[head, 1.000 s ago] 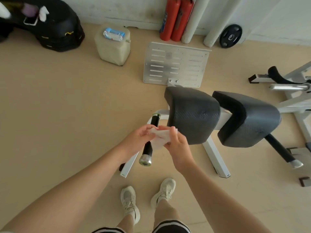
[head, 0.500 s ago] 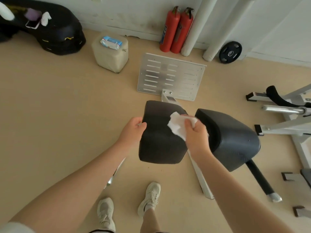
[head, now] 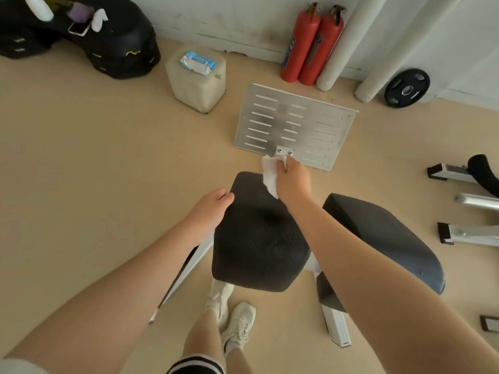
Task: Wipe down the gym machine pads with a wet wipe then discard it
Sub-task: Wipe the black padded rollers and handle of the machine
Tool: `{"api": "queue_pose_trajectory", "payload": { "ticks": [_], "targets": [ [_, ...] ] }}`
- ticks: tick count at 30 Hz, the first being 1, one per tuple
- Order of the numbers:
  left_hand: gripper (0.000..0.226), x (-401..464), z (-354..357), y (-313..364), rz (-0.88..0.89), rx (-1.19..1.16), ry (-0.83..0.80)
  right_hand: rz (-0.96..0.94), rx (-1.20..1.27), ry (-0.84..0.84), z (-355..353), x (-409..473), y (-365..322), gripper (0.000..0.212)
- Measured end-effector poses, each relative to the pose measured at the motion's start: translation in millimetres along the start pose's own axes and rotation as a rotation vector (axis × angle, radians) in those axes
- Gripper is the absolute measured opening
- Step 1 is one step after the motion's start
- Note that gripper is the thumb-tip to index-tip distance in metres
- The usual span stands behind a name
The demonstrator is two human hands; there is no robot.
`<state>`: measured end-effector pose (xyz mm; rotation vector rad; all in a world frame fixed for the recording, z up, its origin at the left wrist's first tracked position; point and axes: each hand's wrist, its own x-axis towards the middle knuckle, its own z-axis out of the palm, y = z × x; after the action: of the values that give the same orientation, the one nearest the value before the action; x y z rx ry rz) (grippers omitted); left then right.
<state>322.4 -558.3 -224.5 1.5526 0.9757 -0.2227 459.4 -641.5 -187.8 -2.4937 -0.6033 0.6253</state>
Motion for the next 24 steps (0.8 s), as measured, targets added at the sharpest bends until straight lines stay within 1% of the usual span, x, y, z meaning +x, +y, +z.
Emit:
{"api": "queue_pose_trajectory", "payload": {
  "ticks": [1,3,5,7,10,13,14,16,19,21,23,24],
  "targets": [
    [0.039,7.5,-1.0,2.5,0.0,-0.001,-0.015,0.015,-0.063,-0.023,-1.5,9.2,2.6,0.029],
    [0.037,22.1,-1.3,9.0,-0.015,-0.019,-0.05,0.025,-0.051,-0.054,-2.0,24.5,5.9,0.032],
    [0.034,40.0,-2.4,16.8,-0.044,-0.013,-0.091,-0.021,-0.105,-0.098,6.2,41.5,9.8,0.031],
    [0.033,59.4,-4.5,18.9,-0.079,0.005,-0.123,-0.06,-0.23,-0.196,21.5,55.8,12.8,0.034],
    [0.036,81.0,-9.2,16.8,-0.114,0.045,-0.169,-0.067,-0.3,-0.358,45.3,71.5,11.5,0.037],
    [0.037,94.7,-10.6,14.3,-0.123,0.011,-0.219,-0.165,-0.381,-0.536,72.4,81.5,8.7,0.032],
    [0.038,98.4,-11.1,13.7,-0.122,-0.003,-0.236,-0.19,-0.418,-0.566,80.6,84.9,7.4,0.031],
    [0.041,105.2,-13.0,13.1,-0.128,-0.022,-0.269,-0.189,-0.45,-0.622,91.4,92.2,4.3,0.033],
    [0.041,113.1,-15.3,9.0,-0.12,-0.054,-0.319,-0.274,-0.543,-0.687,94.2,99.8,4.5,0.041],
    [0.039,114.4,-16.1,6.9,-0.127,-0.064,-0.345,-0.295,-0.588,-0.727,89.3,101.8,9.5,0.044],
    [0.037,114.9,-16.1,4.0,-0.137,-0.085,-0.359,-0.287,-0.627,-0.726,80.5,104.1,23.3,0.044],
    [0.035,114.6,-16.5,3.8,-0.149,-0.087,-0.364,-0.23,-0.6,-0.693,74.2,103.4,33.3,0.043]
  ]
}}
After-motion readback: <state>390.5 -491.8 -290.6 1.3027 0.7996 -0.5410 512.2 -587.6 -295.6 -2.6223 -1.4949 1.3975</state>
